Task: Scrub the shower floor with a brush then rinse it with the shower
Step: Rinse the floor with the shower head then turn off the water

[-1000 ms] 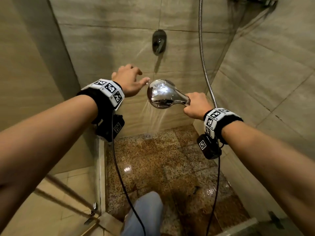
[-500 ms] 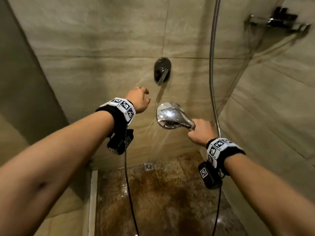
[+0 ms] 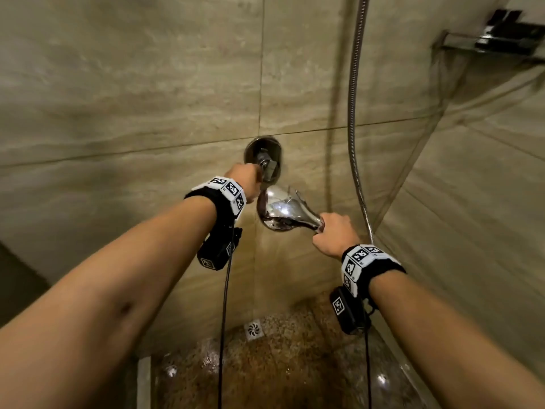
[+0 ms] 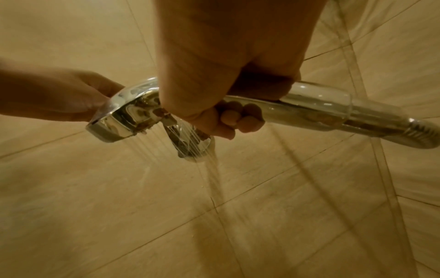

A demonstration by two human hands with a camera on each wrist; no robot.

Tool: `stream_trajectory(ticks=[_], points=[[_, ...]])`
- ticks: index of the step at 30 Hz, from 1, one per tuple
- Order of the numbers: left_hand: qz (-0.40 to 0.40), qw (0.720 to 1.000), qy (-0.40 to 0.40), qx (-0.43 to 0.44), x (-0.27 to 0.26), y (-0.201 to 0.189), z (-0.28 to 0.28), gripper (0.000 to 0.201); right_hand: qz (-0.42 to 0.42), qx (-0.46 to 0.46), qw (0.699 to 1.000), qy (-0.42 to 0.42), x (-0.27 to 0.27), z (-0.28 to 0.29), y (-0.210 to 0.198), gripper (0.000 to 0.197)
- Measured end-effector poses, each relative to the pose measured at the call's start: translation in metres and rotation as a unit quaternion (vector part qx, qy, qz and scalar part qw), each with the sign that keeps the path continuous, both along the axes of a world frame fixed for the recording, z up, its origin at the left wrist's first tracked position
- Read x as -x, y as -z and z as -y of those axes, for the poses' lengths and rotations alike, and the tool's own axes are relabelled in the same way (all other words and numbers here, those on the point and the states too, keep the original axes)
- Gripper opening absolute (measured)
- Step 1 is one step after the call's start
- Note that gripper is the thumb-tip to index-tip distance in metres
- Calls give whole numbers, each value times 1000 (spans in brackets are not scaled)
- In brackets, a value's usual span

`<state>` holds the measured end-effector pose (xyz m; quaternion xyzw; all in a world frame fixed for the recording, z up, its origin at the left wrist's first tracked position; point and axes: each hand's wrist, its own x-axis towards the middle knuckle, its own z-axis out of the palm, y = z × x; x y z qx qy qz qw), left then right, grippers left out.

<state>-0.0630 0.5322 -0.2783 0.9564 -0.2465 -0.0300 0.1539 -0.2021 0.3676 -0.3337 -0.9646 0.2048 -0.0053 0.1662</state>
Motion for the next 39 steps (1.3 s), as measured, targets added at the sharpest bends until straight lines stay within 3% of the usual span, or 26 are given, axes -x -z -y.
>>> stream_trajectory(ticks=[4, 7, 19, 24, 29, 34, 39], points=[[-65, 995, -38, 68, -25, 29, 15, 20, -11, 1, 1000, 19, -15, 13, 15, 23], [-101, 993, -27, 60, -36, 43, 26, 21, -19, 2, 999, 30, -24, 23, 24, 22], [-101, 995, -1, 17, -37, 71, 38, 39, -49, -18, 999, 6, -25, 34, 51, 7], [-96, 994, 49, 12, -24, 58, 37, 55, -53, -22, 998, -12, -14, 43, 41, 6], [-93, 989, 108, -47, -2, 14, 46, 98, -39, -44, 998, -29, -12, 57, 22, 9], [-192, 972, 129, -34, 23, -18, 72, 87, -61, -58, 994, -62, -15, 79, 10, 21], [-162, 976, 106, -95, 50, -29, 101, 110, -44, -75, 992, -96, -13, 102, -8, 25]])
